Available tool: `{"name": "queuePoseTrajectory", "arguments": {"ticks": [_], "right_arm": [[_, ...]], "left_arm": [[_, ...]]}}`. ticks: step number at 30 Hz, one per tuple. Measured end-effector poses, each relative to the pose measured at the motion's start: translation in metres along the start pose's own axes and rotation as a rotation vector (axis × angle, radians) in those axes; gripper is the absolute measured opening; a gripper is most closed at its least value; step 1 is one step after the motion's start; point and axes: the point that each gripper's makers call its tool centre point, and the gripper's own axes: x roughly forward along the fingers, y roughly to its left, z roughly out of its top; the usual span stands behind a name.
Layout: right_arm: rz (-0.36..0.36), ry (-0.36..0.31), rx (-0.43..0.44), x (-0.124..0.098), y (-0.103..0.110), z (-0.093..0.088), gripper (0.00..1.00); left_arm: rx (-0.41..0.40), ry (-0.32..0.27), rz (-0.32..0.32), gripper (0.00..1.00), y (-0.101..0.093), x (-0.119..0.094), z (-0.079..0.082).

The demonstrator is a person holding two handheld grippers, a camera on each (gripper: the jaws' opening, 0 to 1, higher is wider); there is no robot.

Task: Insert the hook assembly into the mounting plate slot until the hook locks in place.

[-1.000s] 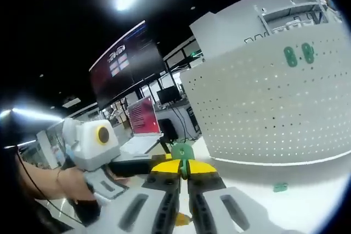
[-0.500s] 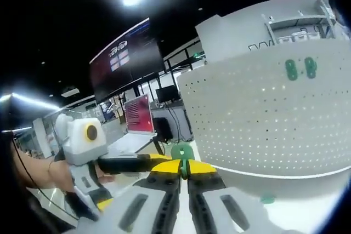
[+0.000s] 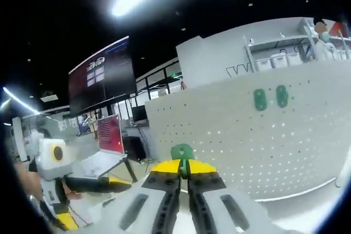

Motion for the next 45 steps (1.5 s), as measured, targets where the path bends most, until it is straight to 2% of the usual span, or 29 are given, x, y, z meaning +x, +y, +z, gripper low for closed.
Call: {"name": "queuePoseTrajectory", "arguments": {"ticks": [7, 10, 12, 25, 34, 45], "right_arm": [[-0.086, -0.042, -0.067, 0.007, -0.037, 0.016, 0.00], [-0.114, -0.056, -0.069, 0.008, -0.052, 0.022, 0.00], [-0.146, -0.065, -0.104, 0.010, -0.066, 0.026, 0.00], [-0.268, -0.140, -0.110, 0.008, -0.130, 0.055, 0.00], [-0.329, -0.167, -0.104, 0.004, -0.159, 0.064, 0.00], [-0.388, -0.192, -0.092, 0.009, -0.197, 0.075, 0.00]], "left_arm": [[-0.012, 0.001, 0.014, 1.00, 0.006, -0.002, 0.000], [-0.027, 0.004, 0.028, 1.00, 0.011, -0.004, -0.003], [-0.036, 0.011, 0.034, 1.00, 0.014, -0.005, -0.006], [-0.047, 0.026, 0.059, 0.99, 0.021, -0.006, -0.011], [-0.058, 0.035, 0.067, 0.98, 0.025, -0.005, -0.014], [-0.061, 0.046, 0.067, 0.97, 0.029, -0.002, -0.016]]}}
